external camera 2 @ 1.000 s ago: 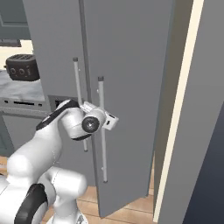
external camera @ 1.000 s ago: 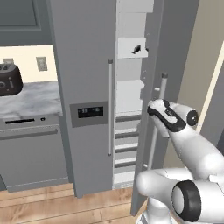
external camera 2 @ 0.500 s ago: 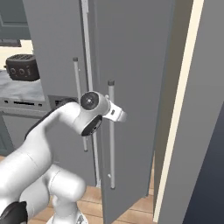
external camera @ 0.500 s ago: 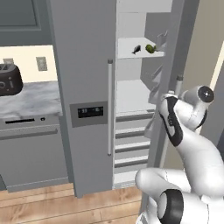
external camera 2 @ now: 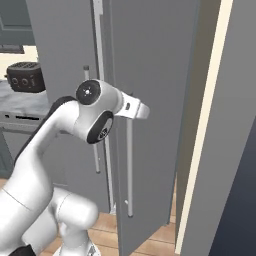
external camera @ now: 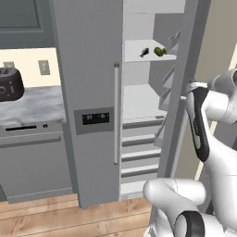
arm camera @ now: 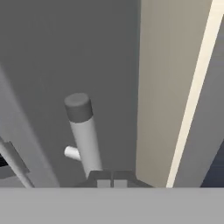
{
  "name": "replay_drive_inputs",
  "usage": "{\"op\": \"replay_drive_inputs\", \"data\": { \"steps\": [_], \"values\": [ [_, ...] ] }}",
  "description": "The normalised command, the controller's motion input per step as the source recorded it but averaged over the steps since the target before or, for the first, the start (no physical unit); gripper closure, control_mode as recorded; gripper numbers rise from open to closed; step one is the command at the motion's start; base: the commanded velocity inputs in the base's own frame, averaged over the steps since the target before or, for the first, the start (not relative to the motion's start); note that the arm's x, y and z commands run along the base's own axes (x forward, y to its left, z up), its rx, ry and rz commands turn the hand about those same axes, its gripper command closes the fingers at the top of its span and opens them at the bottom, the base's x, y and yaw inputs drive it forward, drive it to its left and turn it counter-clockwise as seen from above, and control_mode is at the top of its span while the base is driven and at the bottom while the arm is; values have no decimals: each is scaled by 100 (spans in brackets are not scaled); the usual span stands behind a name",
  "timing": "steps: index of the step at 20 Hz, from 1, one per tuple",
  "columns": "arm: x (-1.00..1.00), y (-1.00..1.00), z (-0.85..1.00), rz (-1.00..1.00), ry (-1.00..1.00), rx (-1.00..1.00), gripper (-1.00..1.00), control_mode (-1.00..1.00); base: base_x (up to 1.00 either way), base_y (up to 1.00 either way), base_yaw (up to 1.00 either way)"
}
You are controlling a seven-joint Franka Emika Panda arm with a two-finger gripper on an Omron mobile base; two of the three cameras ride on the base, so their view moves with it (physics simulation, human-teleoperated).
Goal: Open the fridge, remove the kiwi, cucumber, and fish, and place them on any counter.
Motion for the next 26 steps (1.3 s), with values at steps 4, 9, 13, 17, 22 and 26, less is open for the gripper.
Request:
{"op": "replay_drive_inputs", "data": {
  "steps": [4,9,13,17,22,26],
  "values": [
    [-59,42,65,0,-27,-17,100,-100,0,0,0],
    [-37,84,62,0,-5,-28,100,-100,0,0,0],
    [12,100,32,0,32,-37,100,-100,0,0,0],
    [53,98,0,-4,64,-45,100,-100,0,0,0],
    [26,40,-6,0,22,-12,100,-100,0,0,0],
    [71,58,-1,0,16,-10,100,-100,0,0,0]
  ]
}}
